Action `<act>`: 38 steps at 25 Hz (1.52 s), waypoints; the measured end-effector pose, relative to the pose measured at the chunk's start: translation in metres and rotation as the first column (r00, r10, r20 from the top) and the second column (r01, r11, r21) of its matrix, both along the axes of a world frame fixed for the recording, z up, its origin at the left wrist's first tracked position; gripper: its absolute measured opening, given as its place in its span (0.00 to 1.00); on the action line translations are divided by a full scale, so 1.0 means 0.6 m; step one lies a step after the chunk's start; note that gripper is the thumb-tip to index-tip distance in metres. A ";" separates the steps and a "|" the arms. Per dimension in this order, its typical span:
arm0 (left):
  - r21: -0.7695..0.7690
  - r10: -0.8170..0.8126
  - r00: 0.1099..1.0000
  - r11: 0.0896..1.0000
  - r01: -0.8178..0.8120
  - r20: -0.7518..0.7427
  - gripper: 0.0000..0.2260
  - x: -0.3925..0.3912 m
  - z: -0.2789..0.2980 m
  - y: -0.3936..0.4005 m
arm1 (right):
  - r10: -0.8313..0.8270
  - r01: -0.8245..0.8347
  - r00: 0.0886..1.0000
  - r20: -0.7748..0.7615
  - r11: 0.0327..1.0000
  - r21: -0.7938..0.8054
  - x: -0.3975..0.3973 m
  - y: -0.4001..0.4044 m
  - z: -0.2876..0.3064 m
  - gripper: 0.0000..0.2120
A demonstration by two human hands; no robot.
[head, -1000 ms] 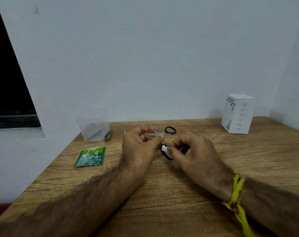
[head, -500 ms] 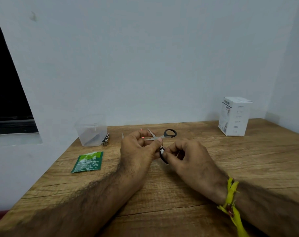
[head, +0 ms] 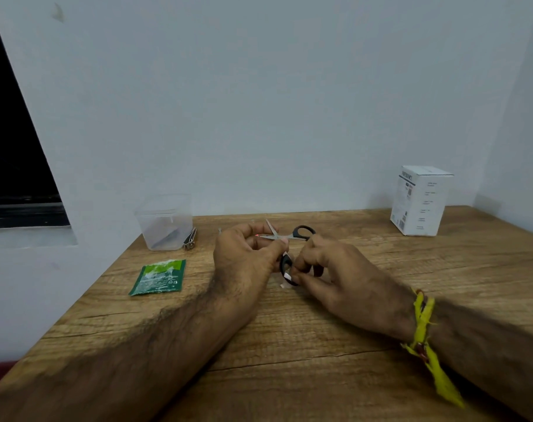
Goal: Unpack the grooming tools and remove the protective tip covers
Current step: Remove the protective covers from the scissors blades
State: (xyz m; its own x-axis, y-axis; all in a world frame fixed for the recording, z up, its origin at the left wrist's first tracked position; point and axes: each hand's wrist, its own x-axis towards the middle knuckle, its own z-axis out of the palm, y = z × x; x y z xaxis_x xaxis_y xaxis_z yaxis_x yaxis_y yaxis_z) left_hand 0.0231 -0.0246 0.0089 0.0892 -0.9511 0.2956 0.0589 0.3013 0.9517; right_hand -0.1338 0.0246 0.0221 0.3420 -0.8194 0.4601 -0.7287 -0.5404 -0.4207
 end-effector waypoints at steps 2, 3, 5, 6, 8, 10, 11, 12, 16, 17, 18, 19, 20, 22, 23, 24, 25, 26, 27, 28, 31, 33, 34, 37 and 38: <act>-0.006 -0.013 1.000 1.000 0.013 0.021 0.11 0.000 0.001 0.003 | 0.074 -0.081 0.978 -0.193 0.996 -0.029 -0.015 0.002 0.014 0.04; -0.002 -0.028 0.999 1.000 0.028 0.021 0.11 -0.001 0.001 0.002 | 0.070 -0.105 0.948 -0.310 0.990 -0.096 -0.022 0.002 0.020 0.06; 0.020 -0.077 0.997 0.997 0.077 0.009 0.11 0.000 0.003 0.002 | -0.011 -0.163 0.854 -0.520 0.944 -0.287 -0.026 -0.001 0.027 0.08; 0.034 -0.103 0.995 0.994 0.103 0.006 0.11 0.001 0.004 0.002 | -0.051 -0.188 0.814 -0.578 0.920 -0.345 -0.025 0.000 0.029 0.07; 0.057 -0.136 0.991 0.989 0.135 0.011 0.12 0.000 0.007 0.006 | -0.079 -0.254 0.767 -0.636 0.874 -0.415 -0.026 0.001 0.030 0.04; 0.072 -0.147 0.989 0.987 0.146 0.009 0.12 0.000 0.008 0.007 | -0.079 -0.290 0.762 -0.642 0.845 -0.449 -0.028 0.001 0.035 0.06; 0.081 -0.152 0.988 0.985 0.152 -0.005 0.12 0.002 0.009 0.007 | -0.071 -0.302 0.764 -0.641 0.839 -0.453 -0.028 -0.001 0.035 0.07; 0.092 -0.158 0.987 0.983 0.159 -0.017 0.13 0.003 0.010 0.006 | -0.054 -0.319 0.765 -0.642 0.834 -0.450 -0.030 -0.005 0.034 0.07; 0.119 -0.186 0.983 0.976 0.184 0.007 0.14 0.004 0.012 0.009 | -0.027 -0.339 0.772 -0.635 0.828 -0.447 -0.029 -0.009 0.032 0.07; 0.122 -0.190 0.982 0.975 0.187 0.009 0.14 0.004 0.013 0.010 | -0.035 -0.338 0.769 -0.638 0.825 -0.453 -0.027 -0.010 0.033 0.07; 0.124 -0.190 0.982 0.974 0.188 0.010 0.14 0.003 0.013 0.009 | -0.040 -0.338 0.765 -0.642 0.824 -0.454 -0.026 -0.010 0.034 0.07; 0.127 -0.189 0.982 0.974 0.187 0.008 0.14 0.002 0.013 0.008 | -0.039 -0.334 0.768 -0.640 0.827 -0.452 -0.027 -0.010 0.034 0.06; 0.127 -0.187 0.982 0.974 0.186 -0.009 0.13 0.001 0.012 0.008 | -0.040 -0.321 0.774 -0.632 0.835 -0.446 -0.027 -0.008 0.034 0.06; 0.117 -0.171 0.983 0.977 0.178 -0.072 0.12 0.002 0.011 0.007 | -0.042 -0.243 0.805 -0.592 0.887 -0.393 -0.025 -0.004 0.028 0.05; 0.104 -0.162 0.983 0.980 0.171 -0.089 0.11 0.002 0.009 0.006 | -0.027 -0.177 0.839 -0.543 0.931 -0.319 -0.023 -0.003 0.022 0.05; 0.088 -0.156 0.983 0.983 0.164 -0.092 0.10 0.001 0.007 0.005 | -0.011 -0.095 0.893 -0.449 0.972 -0.213 -0.021 -0.001 0.017 0.06; 0.073 -0.147 0.985 0.985 0.154 -0.094 0.10 0.001 0.004 0.005 | -0.003 -0.029 0.952 -0.307 0.995 -0.099 -0.020 0.000 0.013 0.05; 0.061 -0.132 0.986 0.988 0.138 -0.101 0.10 0.001 0.003 0.003 | -0.017 0.018 0.989 -0.145 1.000 0.006 -0.018 0.001 0.012 0.05; 0.053 -0.113 0.987 0.991 0.119 -0.111 0.10 0.001 0.002 0.002 | -0.045 0.045 0.999 -0.002 0.994 0.097 -0.014 0.002 0.012 0.06; 0.043 -0.094 0.989 0.994 0.100 -0.118 0.10 0.002 0.001 0.001 | -0.074 0.055 0.991 0.108 0.984 0.171 -0.009 0.004 0.012 0.08; 0.010 -0.043 0.995 0.999 0.044 -0.088 0.11 0.000 0.002 0.000 | -0.187 0.087 0.922 0.339 0.953 0.289 0.010 0.010 0.008 0.09; -0.019 -0.020 0.998 1.000 0.019 -0.053 0.11 -0.001 0.003 0.002 | -0.260 0.110 0.849 0.460 0.938 0.328 0.021 0.011 0.005 0.09; -0.035 -0.011 0.999 0.999 0.010 -0.040 0.11 -0.001 0.003 0.004 | -0.295 0.118 0.809 0.508 0.929 0.352 0.025 0.012 0.005 0.10; -0.083 0.015 1.000 0.996 -0.017 -0.015 0.10 -0.002 0.007 0.009 | -0.390 0.135 0.716 0.580 0.891 0.432 0.031 0.018 0.015 0.10; -0.096 0.022 1.000 0.995 -0.022 -0.010 0.10 -0.004 0.009 0.011 | -0.407 0.138 0.700 0.587 0.883 0.448 0.033 0.021 0.018 0.10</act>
